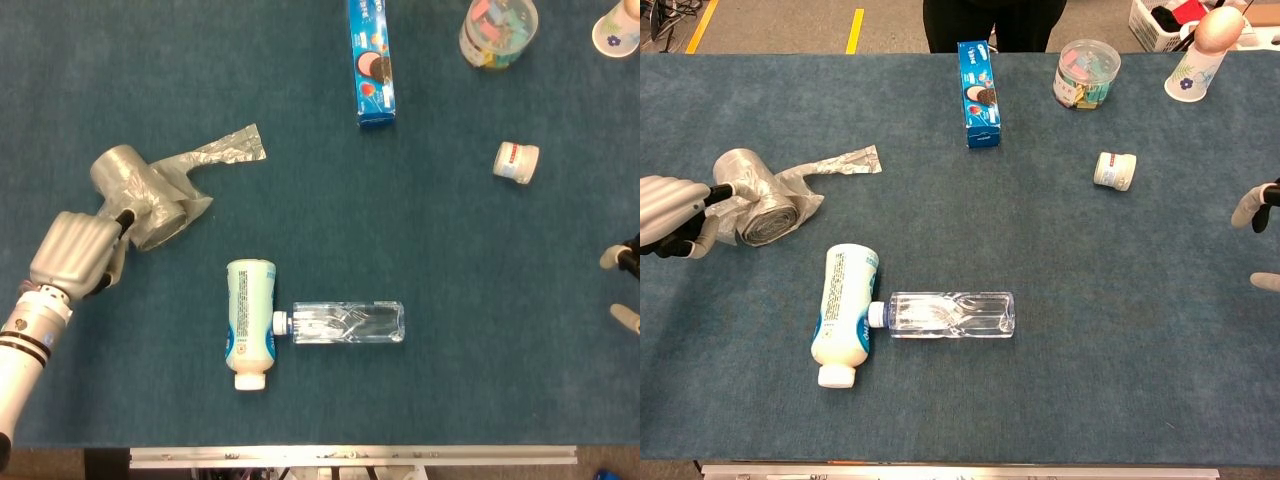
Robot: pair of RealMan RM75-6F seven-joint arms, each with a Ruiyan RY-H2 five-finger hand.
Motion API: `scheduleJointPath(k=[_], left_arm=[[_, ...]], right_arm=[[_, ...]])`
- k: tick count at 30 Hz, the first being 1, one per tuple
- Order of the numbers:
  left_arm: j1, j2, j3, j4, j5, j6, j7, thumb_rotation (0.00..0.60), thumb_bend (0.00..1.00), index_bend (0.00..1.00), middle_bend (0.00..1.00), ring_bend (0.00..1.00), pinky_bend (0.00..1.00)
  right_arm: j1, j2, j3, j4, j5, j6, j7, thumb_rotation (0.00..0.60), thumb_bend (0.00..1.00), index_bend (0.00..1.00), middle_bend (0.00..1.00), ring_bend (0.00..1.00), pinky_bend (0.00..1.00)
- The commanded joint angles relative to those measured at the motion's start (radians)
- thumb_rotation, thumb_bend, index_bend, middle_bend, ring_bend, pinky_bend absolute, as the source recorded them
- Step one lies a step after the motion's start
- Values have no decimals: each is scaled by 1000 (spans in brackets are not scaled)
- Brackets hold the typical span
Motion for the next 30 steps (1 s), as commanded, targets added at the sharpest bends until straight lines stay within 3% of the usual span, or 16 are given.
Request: scheduleJointPath(k=[1, 12, 22, 30], left_arm=[[0, -6, 4, 11, -7, -6, 1, 600, 917, 167, 1000, 879, 901], [-14, 8, -21, -46, 21, 17, -29, 600, 916, 168, 1000, 879, 901], [-6, -2, 4, -5, -19, -4, -13, 600, 916, 168, 1000, 879, 901], [-1, 25, -24, -57, 32, 46, -80, 600, 914, 168, 1000, 856, 897]], right_arm=[[0, 0, 1, 0, 2, -1, 0, 600, 0, 444, 542, 365, 488], [1, -1, 0, 0, 2, -4, -1, 600, 0, 444, 542, 365, 488], [2, -1, 1, 1, 6, -6, -2, 600, 0, 444, 542, 365, 488], [2, 0, 1, 1, 4, -3, 0, 600, 0, 444, 542, 365, 488]])
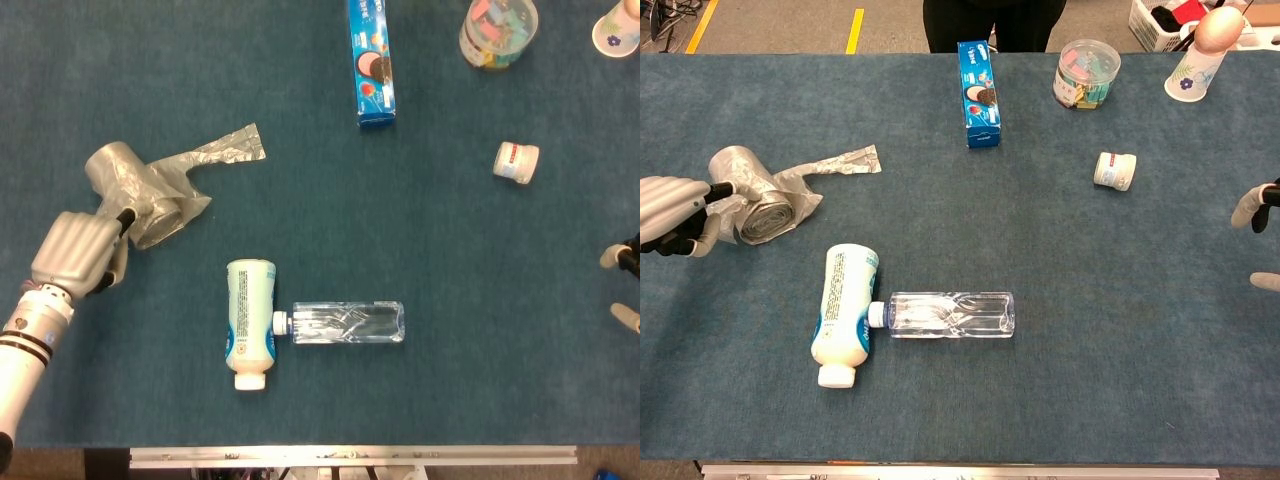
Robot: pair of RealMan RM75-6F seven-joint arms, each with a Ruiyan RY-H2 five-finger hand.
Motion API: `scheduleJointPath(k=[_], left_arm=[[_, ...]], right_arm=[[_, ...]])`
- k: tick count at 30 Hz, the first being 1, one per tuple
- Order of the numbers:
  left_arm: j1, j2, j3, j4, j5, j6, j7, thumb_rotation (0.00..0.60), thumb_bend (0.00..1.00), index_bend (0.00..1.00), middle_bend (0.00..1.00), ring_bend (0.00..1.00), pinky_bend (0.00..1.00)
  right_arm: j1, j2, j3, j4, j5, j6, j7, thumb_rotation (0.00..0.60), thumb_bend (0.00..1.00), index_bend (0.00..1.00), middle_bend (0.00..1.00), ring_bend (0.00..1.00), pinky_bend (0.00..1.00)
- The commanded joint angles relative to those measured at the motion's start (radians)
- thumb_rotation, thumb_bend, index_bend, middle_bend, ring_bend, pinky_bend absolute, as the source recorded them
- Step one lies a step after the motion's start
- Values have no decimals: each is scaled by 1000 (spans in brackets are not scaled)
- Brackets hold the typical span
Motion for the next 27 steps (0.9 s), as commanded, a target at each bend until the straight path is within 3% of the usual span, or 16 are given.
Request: scheduleJointPath(k=[1, 5, 8, 10, 13, 15, 20, 27], left_arm=[[8, 22, -15, -32, 37, 38, -37, 600, 914, 168, 1000, 849, 895], [33, 53, -21, -69, 101, 112, -83, 600, 878, 164, 965, 784, 871], [66, 76, -23, -93, 157, 192, -118, 600, 729, 149, 902, 726, 847], [91, 87, -20, -103, 182, 242, -135, 600, 625, 147, 820, 677, 828], [136, 103, -2, -102, 223, 313, -152, 600, 506, 147, 621, 582, 766], [163, 110, 11, -87, 253, 355, -147, 600, 431, 149, 490, 483, 652], [224, 138, 48, -89, 283, 420, -96, 600, 403, 234, 379, 361, 505], [289, 157, 51, -80, 325, 522, -108, 600, 403, 313, 366, 345, 453]], right_arm=[[0, 1, 0, 0, -1, 2, 1, 600, 0, 444, 542, 365, 488], [-1, 2, 1, -1, -1, 5, 2, 600, 0, 444, 542, 365, 488], [-1, 2, 1, -1, 0, 4, 0, 600, 0, 444, 542, 365, 487], [-1, 2, 1, -2, 0, 4, -1, 600, 0, 444, 542, 365, 487], [-4, 3, 1, -3, 3, 6, -7, 600, 0, 444, 542, 365, 488], [-8, 4, 1, -8, 3, 12, -16, 600, 0, 444, 542, 365, 488], [-15, 2, 2, -14, -3, 26, -34, 600, 0, 444, 542, 365, 487], [-6, -6, 7, 0, 17, -2, -28, 600, 0, 444, 542, 365, 487]])
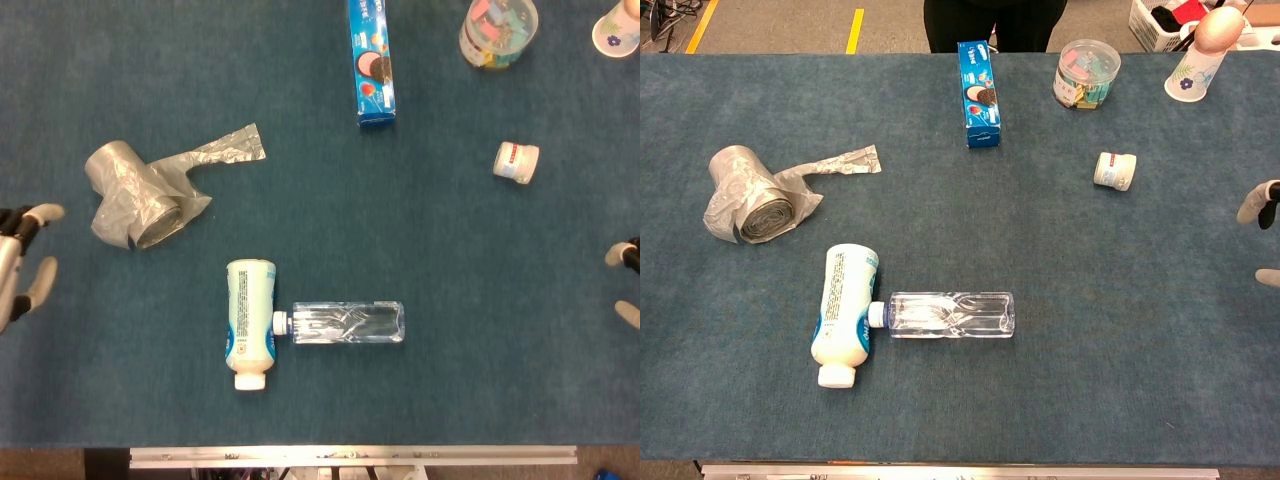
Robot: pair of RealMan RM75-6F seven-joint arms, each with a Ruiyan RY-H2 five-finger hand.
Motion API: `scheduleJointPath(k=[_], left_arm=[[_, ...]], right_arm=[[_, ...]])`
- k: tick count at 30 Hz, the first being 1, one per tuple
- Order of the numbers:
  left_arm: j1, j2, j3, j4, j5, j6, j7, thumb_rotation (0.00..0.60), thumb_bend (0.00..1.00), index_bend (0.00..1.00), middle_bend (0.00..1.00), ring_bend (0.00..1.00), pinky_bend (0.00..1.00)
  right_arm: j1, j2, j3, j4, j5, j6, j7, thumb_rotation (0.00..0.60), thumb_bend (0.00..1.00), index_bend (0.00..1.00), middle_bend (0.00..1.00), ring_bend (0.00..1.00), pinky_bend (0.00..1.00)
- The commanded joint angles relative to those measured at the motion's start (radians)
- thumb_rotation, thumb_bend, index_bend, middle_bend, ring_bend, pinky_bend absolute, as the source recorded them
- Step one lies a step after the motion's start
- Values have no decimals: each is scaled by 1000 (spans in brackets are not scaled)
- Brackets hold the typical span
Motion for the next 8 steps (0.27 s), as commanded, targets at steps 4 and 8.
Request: scheduleJointPath(k=[4, 8], left_arm=[[44, 17, -15, 16, -2, 51, -41, 600, 403, 318, 365, 345, 453], [51, 7, -28, 22, -18, 48, -47, 600, 403, 323, 365, 345, 455]], right_arm=[[9, -3, 3, 7, 18, -25, 5, 600, 0, 444, 542, 365, 488], [13, -4, 4, 10, 29, -37, 7, 600, 0, 444, 542, 365, 488]])
